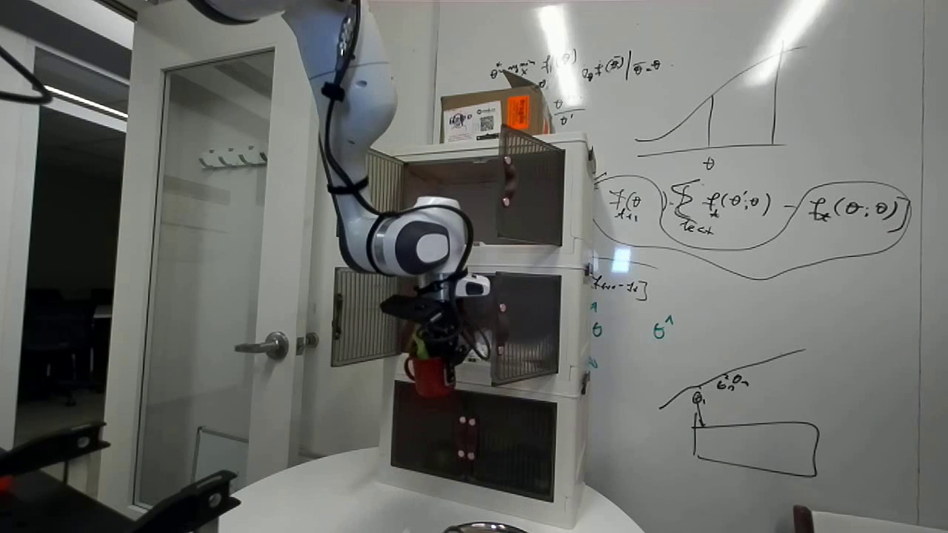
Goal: Put the red mug in the open upper cabinet.
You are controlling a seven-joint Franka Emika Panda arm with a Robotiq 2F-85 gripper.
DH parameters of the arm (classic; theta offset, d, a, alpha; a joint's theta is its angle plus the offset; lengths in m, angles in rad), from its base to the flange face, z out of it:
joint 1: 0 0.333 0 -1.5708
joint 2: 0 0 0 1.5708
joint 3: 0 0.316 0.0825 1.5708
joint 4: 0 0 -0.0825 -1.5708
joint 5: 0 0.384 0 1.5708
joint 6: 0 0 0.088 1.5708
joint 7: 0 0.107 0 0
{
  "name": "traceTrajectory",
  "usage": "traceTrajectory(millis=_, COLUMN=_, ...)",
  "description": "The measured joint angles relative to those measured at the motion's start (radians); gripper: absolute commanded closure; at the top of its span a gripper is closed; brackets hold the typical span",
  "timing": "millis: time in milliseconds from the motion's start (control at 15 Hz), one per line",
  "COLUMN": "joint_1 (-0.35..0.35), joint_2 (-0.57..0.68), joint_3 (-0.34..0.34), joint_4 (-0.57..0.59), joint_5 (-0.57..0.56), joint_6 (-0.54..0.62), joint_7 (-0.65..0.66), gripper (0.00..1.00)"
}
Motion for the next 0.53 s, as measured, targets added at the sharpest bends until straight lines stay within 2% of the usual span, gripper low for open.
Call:
traceTrajectory(millis=267, joint_1=0.071, joint_2=-0.135, joint_3=-0.078, joint_4=-0.063, joint_5=-0.013, joint_6=-0.036, joint_7=0.058, gripper=0.99)
traceTrajectory(millis=533, joint_1=0.115, joint_2=-0.255, joint_3=-0.115, joint_4=-0.126, joint_5=-0.032, joint_6=-0.046, joint_7=0.107, gripper=0.99)
